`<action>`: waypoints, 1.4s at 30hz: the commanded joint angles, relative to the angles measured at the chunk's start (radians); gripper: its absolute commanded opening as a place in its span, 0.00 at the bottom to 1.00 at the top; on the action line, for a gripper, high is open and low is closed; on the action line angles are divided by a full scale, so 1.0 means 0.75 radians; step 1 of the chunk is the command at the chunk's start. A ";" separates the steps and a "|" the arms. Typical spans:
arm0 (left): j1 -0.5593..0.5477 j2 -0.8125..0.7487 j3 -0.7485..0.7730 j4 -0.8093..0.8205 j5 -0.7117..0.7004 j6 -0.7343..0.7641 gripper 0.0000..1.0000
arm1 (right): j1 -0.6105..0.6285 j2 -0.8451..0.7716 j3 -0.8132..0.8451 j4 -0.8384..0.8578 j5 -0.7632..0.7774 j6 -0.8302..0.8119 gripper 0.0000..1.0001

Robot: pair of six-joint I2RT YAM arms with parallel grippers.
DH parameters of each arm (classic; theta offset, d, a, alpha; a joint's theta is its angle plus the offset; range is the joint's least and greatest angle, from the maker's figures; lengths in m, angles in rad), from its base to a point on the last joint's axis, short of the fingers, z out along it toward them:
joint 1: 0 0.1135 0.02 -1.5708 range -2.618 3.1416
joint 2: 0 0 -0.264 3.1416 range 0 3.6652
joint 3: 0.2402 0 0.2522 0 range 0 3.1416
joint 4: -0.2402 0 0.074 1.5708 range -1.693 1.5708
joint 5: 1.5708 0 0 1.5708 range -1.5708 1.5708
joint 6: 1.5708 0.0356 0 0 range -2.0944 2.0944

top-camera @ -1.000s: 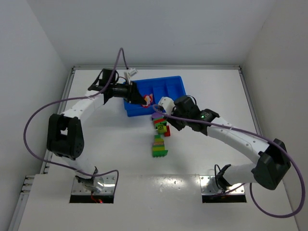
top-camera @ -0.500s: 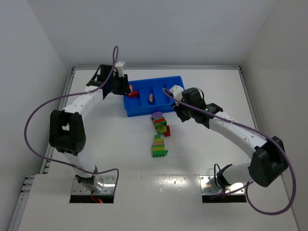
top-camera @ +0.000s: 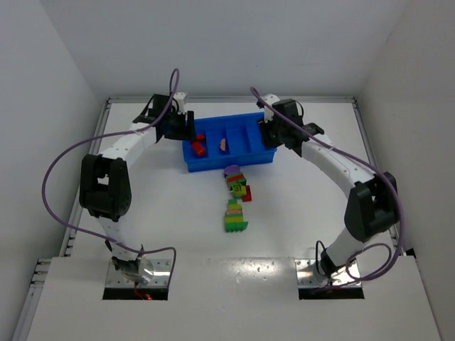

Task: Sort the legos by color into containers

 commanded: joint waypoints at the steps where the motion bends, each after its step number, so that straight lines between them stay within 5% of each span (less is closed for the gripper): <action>1: -0.009 -0.042 0.042 0.003 0.025 -0.008 0.67 | -0.042 0.115 0.131 0.056 -0.013 0.046 0.00; 12: 0.022 -0.490 -0.154 0.073 0.250 -0.055 0.68 | -0.124 0.510 0.483 0.030 -0.109 0.070 0.06; 14: 0.036 -0.556 -0.183 0.073 0.250 -0.043 0.90 | -0.124 0.545 0.526 0.030 -0.109 0.054 0.10; 17: 0.050 -0.650 -0.211 0.073 0.250 0.011 0.99 | -0.124 0.586 0.557 0.054 -0.109 0.042 0.25; 21: 0.079 -0.716 -0.258 0.073 0.282 0.023 1.00 | -0.124 0.641 0.592 0.054 -0.097 0.042 0.40; 25: 0.146 -0.771 -0.318 0.085 0.329 -0.004 1.00 | -0.124 0.668 0.604 0.054 -0.044 0.042 0.65; 28: 0.177 -0.801 -0.373 0.122 0.430 -0.004 1.00 | -0.111 0.668 0.618 0.054 -0.044 0.042 0.67; 34: 0.198 -0.832 -0.453 0.136 0.736 0.105 1.00 | -0.111 0.472 0.463 0.069 -0.209 -0.011 0.69; 42: 0.198 -0.924 -0.588 0.136 0.771 0.176 1.00 | -0.085 -0.052 -0.044 -0.023 -0.737 -0.338 0.67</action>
